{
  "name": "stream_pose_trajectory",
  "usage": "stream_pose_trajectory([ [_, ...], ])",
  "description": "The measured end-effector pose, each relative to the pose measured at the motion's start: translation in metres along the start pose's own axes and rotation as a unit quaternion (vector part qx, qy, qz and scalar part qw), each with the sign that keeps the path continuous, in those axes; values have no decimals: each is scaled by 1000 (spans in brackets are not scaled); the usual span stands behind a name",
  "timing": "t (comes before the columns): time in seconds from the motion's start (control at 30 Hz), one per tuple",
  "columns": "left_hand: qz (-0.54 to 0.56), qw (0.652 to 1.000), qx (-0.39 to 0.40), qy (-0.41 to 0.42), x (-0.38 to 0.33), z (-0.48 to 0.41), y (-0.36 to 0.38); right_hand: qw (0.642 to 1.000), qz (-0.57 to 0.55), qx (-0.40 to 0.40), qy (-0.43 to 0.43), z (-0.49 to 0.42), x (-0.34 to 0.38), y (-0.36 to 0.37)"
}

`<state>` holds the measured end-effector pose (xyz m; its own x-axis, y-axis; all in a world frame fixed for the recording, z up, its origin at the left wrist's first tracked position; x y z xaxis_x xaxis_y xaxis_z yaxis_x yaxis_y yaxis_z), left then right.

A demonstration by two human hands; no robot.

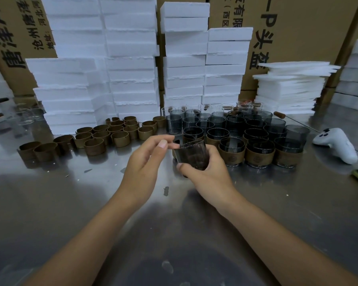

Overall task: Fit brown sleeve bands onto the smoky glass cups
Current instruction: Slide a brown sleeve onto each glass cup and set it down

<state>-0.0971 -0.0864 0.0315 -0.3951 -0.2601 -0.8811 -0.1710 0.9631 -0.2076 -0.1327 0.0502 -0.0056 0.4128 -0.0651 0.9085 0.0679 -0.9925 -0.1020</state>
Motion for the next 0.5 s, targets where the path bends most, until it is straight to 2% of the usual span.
stream_pose_trajectory([
  [0.27, 67, 996, 4, -63, 5, -2, 1, 1000, -15, 3, -6, 0, 3, 2],
  [0.5, 64, 982, 87, -156, 23, 3, 22, 999, -20, 14, -21, 2, 4, 8],
])
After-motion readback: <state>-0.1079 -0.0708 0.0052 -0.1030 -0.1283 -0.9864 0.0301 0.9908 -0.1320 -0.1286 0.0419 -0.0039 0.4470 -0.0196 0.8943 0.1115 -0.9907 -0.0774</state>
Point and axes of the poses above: each hand's wrist, its own z-axis away from the middle knuckle, its own y-axis out of the palm, x = y × z, the point moved 7 cm from there along -z, towards the middle knuckle, and after that the axes turned 8 degrees about -y, right-handed, at the moved point
